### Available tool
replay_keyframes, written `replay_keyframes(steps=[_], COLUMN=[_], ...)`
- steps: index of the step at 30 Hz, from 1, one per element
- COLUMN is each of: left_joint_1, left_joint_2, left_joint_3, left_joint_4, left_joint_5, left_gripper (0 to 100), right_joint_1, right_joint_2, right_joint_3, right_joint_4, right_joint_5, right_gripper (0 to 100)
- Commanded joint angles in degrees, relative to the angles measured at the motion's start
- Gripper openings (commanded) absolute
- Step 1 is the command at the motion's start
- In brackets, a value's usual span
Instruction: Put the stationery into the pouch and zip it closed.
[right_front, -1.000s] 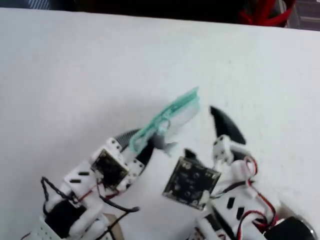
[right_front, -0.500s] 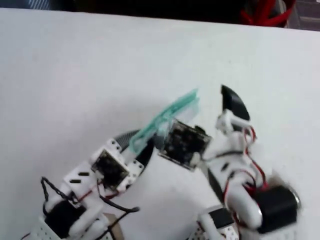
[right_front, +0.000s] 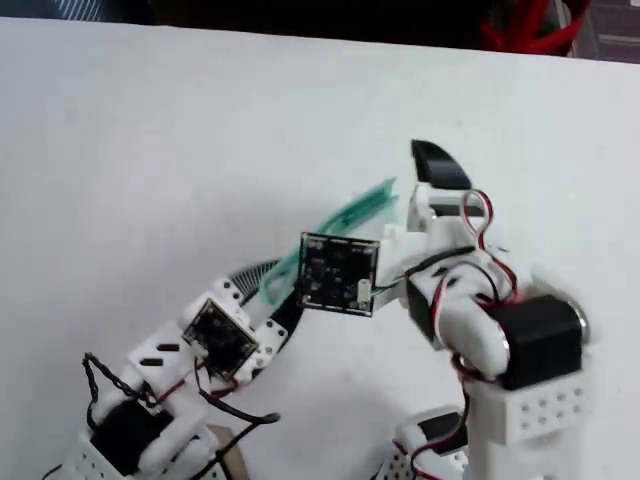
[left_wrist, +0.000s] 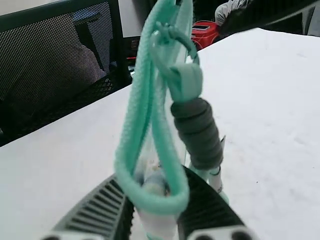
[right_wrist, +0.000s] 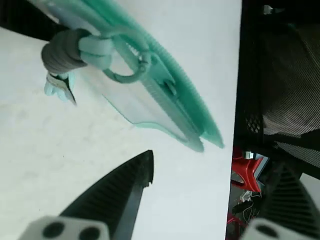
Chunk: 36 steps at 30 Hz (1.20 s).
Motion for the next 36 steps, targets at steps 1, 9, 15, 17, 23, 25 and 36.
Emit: replay_keyframes(steps=[1, 9, 15, 17, 23, 25, 36], left_joint_1=[0.4, 0.4, 0.66, 0.66, 0.4, 0.4, -6.37], left_joint_2=[-0.57, -0.57, -0.57, -0.57, -0.57, -0.57, -0.57], left_joint_3=[-1.05, 0.7, 0.97, 0.97, 0.79, 0.62, -7.38], left_joint_4=[0.0, -0.62, -1.32, -1.32, -1.32, -1.49, 4.04], left_joint_5=[-0.53, -1.05, -2.99, -2.99, -2.9, -2.9, 8.62], left_gripper=[2, 2, 2, 2, 3, 3, 20], right_joint_1=[-0.13, -3.47, -4.97, -5.05, -2.77, -1.89, -2.24], right_joint_2=[3.47, 8.04, 8.48, 8.31, 8.13, 8.13, 7.52], right_joint_3=[-2.46, -5.36, -3.78, -3.34, -4.66, -5.8, -6.51], right_joint_4=[0.13, 0.31, 0.4, 0.4, 0.31, 0.31, 0.13], right_joint_5=[2.81, 2.81, 2.46, 2.46, 2.2, -0.18, -18.37], right_gripper=[34.6, 30.3, 2.6, 2.8, 1.9, 1.9, 1.9])
